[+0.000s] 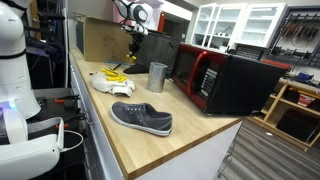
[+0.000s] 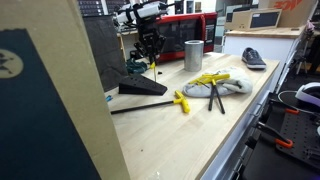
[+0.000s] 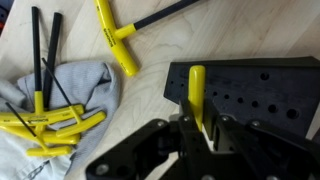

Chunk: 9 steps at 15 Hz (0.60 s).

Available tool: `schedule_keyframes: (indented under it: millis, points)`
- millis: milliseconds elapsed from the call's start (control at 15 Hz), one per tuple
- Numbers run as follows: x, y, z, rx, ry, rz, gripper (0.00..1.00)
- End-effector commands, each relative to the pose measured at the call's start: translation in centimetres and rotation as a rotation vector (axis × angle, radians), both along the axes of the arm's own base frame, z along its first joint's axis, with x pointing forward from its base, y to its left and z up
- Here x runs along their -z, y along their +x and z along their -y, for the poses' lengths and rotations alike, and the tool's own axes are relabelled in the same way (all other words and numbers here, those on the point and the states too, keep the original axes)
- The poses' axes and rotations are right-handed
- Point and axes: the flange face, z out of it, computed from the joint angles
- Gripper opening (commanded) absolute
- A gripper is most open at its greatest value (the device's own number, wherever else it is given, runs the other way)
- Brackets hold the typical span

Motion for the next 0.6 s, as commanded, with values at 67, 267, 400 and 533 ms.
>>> schedule_keyframes:
  millis: [67,267,400,533]
  points:
    - [0.9,0.2,-0.4,0.028,-0.046,0.032,0.04]
    - [1.1,0.1,-0.5,0.041,-0.08,0.04,0.04]
    - [1.7,0.1,-0.6,0.047,-0.103,0.039,0.04]
    - [2.5,0.2,-0.5,0.053,-0.124,0.034,0.04]
